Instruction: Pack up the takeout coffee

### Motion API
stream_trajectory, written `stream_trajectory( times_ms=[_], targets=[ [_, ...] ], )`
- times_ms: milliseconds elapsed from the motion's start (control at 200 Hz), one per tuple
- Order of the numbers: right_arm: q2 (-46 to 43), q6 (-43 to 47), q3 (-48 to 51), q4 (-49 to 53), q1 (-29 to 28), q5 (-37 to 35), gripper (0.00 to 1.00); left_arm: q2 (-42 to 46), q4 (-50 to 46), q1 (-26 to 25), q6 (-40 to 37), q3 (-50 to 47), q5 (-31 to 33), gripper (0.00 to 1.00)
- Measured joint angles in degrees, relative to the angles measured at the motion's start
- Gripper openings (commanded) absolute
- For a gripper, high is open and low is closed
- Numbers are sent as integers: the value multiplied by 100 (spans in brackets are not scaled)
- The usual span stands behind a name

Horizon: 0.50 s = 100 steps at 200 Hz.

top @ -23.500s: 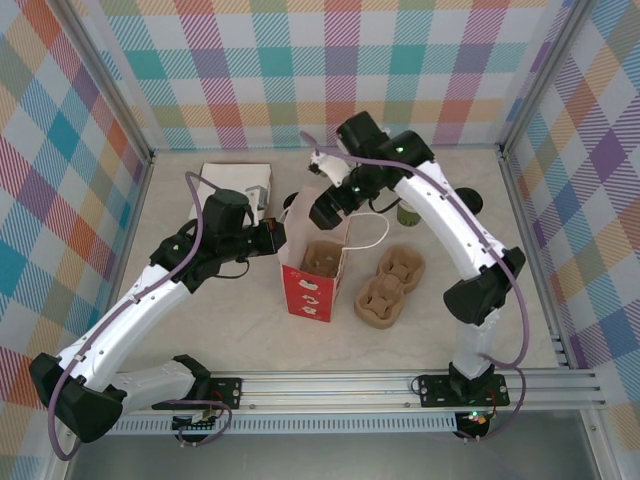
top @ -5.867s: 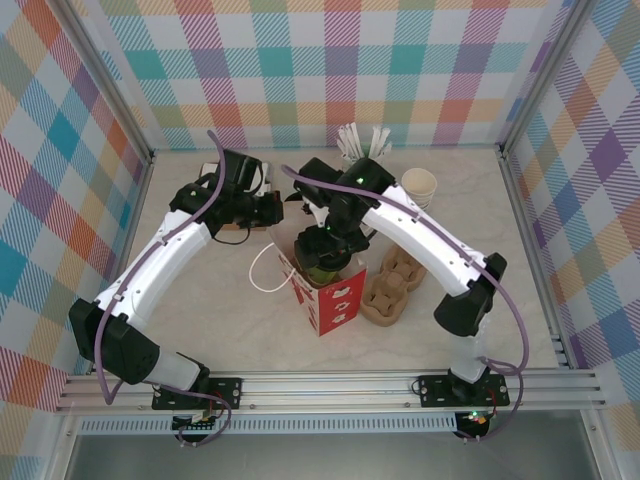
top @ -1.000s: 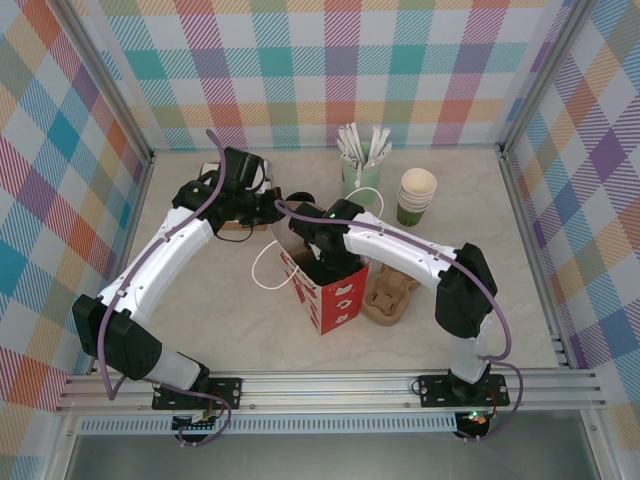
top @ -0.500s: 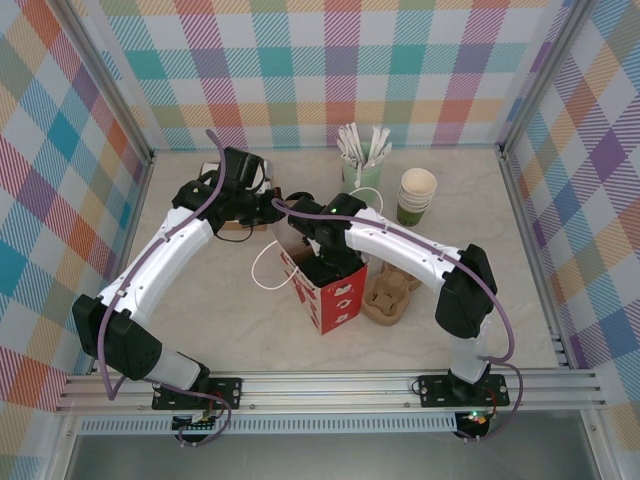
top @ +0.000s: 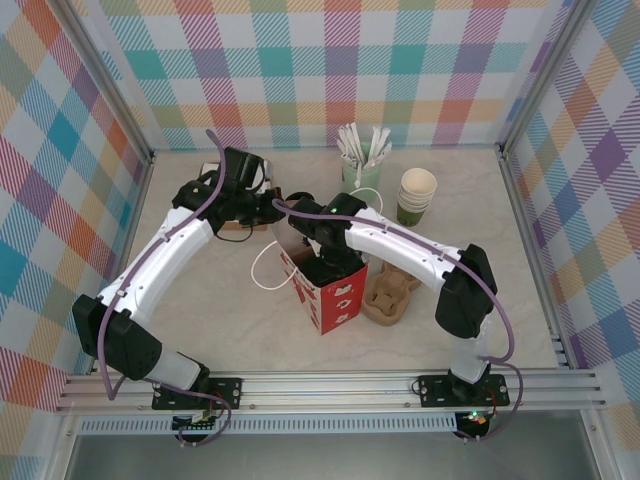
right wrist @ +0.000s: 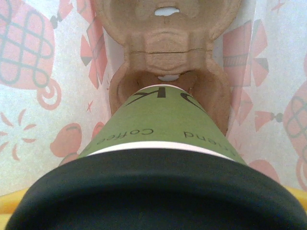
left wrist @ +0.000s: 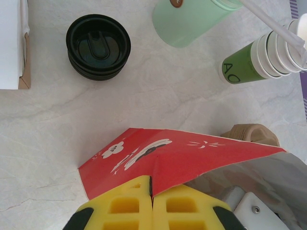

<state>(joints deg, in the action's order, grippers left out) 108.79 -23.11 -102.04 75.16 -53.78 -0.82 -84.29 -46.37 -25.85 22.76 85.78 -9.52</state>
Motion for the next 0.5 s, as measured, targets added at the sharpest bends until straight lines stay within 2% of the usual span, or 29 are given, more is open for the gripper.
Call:
stream_trajectory(
  times_ms=[500],
  targets=[
    [0,0,-42,103,-22,22,73,0,0,0,-2,0,-2,4]
  ],
)
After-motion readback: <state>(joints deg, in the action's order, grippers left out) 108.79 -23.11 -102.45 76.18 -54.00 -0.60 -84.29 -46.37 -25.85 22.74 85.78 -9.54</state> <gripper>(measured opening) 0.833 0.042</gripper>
